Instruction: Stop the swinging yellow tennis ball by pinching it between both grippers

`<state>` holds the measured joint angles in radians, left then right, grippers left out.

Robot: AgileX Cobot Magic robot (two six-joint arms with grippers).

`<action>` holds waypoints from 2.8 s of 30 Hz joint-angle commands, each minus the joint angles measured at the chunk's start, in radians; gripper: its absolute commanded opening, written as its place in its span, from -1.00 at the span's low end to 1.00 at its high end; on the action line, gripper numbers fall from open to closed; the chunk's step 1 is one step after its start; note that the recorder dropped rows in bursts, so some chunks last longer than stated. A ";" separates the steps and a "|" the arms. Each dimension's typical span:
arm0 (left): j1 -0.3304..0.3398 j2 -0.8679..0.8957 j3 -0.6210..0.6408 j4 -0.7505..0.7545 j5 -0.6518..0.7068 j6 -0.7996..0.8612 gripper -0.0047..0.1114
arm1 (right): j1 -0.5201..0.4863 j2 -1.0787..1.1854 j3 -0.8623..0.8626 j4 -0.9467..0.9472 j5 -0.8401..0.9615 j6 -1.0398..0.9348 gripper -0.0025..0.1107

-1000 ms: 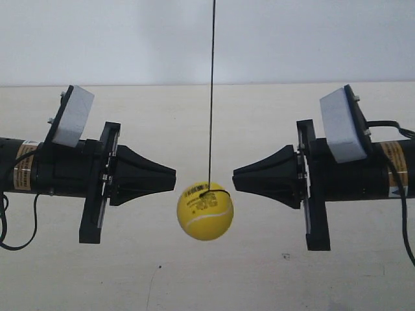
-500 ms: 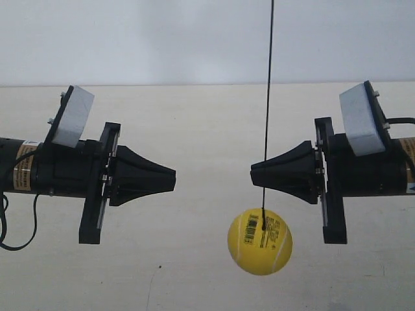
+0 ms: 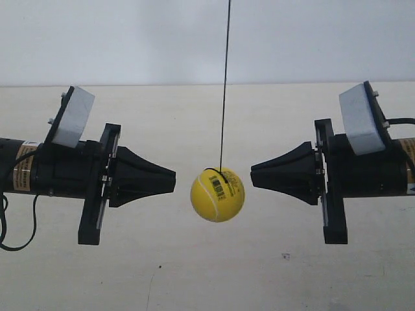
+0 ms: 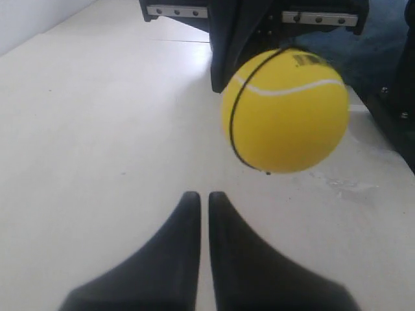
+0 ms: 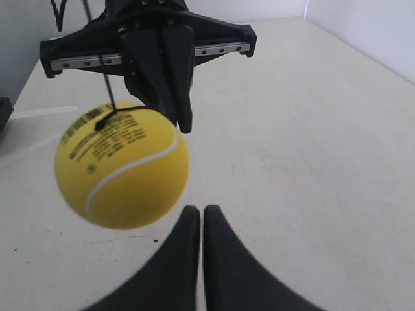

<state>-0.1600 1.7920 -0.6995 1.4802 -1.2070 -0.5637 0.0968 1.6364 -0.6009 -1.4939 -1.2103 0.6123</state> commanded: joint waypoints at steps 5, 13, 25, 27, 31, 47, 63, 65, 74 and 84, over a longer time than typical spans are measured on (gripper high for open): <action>-0.004 -0.005 -0.005 -0.003 -0.014 -0.006 -0.84 | -0.003 -0.011 -0.006 -0.008 -0.011 0.011 -0.96; -0.004 -0.005 -0.005 -0.007 -0.014 -0.003 -0.84 | 0.053 -0.011 -0.006 -0.008 -0.011 0.002 -0.96; -0.063 -0.005 -0.005 -0.023 -0.014 0.007 -0.84 | 0.053 -0.011 -0.006 -0.008 -0.011 0.007 -0.96; -0.071 -0.005 -0.005 -0.025 -0.014 0.007 -0.84 | 0.053 -0.011 -0.006 -0.010 -0.011 0.007 -0.96; -0.071 -0.005 -0.005 -0.025 -0.014 0.011 -0.84 | 0.053 -0.011 -0.006 -0.012 -0.011 0.007 -0.96; -0.071 -0.005 -0.005 -0.025 -0.014 0.015 -0.84 | 0.053 -0.011 -0.006 -0.012 -0.011 0.009 -0.96; -0.071 -0.005 -0.005 0.022 -0.014 -0.016 -0.84 | 0.053 -0.011 -0.006 -0.047 -0.011 0.033 -0.96; -0.071 -0.005 -0.005 0.030 -0.014 -0.026 -0.84 | 0.053 -0.011 -0.010 -0.053 -0.011 0.037 -0.96; -0.071 -0.005 -0.005 0.026 -0.014 -0.023 -0.84 | 0.053 -0.011 -0.010 -0.059 -0.011 0.043 -0.96; -0.071 -0.005 -0.005 0.005 -0.014 -0.011 -0.84 | 0.053 -0.011 -0.010 -0.061 -0.011 0.043 -0.96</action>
<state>-0.2268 1.7920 -0.6995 1.4981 -1.2086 -0.5775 0.1480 1.6324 -0.6074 -1.5474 -1.2103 0.6587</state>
